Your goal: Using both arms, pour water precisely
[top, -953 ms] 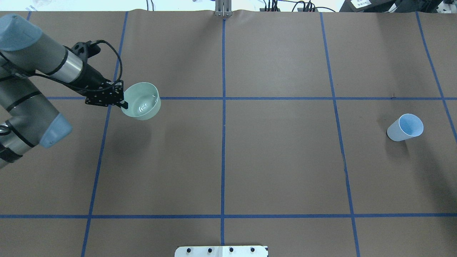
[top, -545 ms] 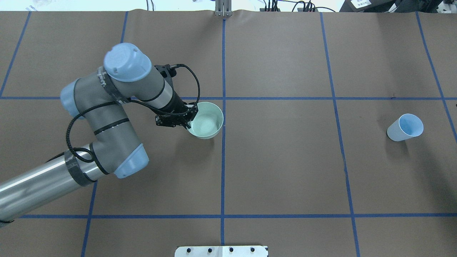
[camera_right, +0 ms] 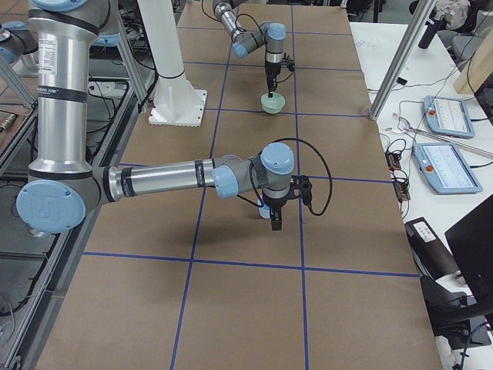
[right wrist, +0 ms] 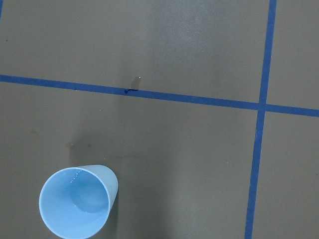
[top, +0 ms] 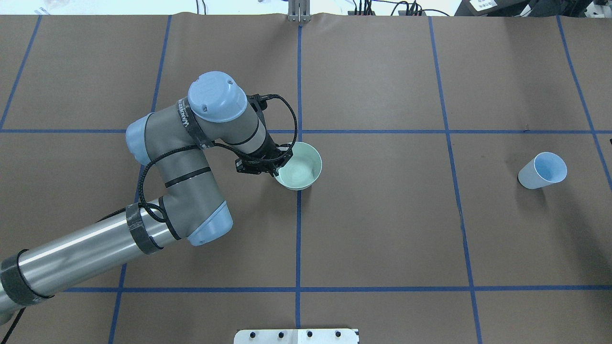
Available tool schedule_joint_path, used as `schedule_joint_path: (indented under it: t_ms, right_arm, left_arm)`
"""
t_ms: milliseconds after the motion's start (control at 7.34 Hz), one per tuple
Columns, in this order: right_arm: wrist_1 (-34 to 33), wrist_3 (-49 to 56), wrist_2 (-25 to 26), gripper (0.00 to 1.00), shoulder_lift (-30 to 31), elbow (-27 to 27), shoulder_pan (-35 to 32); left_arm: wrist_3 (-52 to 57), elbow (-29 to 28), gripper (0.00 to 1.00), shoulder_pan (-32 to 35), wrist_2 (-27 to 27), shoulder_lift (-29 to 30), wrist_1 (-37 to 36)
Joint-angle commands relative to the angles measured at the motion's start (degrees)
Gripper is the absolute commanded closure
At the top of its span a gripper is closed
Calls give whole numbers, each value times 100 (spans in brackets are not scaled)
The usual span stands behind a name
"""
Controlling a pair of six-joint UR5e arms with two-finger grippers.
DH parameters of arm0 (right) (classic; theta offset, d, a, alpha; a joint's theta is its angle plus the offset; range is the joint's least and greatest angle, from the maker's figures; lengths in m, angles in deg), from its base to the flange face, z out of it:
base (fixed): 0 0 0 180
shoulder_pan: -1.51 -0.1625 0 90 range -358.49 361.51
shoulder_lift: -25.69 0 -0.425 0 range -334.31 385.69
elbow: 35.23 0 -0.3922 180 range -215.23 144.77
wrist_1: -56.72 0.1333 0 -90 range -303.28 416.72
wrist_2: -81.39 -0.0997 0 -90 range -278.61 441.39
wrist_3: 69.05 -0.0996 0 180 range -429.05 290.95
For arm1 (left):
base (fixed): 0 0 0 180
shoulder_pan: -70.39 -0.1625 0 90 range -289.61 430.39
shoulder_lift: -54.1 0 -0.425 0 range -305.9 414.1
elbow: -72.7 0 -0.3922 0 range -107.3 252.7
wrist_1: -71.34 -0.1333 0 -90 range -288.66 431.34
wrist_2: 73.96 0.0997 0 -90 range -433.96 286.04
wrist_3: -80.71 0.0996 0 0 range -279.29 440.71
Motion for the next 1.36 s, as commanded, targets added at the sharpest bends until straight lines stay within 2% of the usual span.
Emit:
schedule_joint_path:
  t_ms: [0,681,817,953,1089,1226]
  right_arm:
    - [-2,8,-2,0,-5,-18,0]
    - [-2,8,-2,0,3,8,0]
    - [-2,-1,7,0,-5,8,0]
    - [-2,-1,7,0,-5,8,0]
    - [-2,8,-2,0,3,17,0]
    - [33,17,-37,0,3,-18,0]
  left_arm:
    - [-20,-22,100,-108,5,20,2]
    - [-20,-58,100,-144,13,-7,3]
    - [-3,-58,51,-144,22,-16,11]
    - [6,-49,14,-152,118,-24,20]
    - [-3,-5,0,-152,180,-25,20]
    - [-11,230,0,-109,180,-25,11]
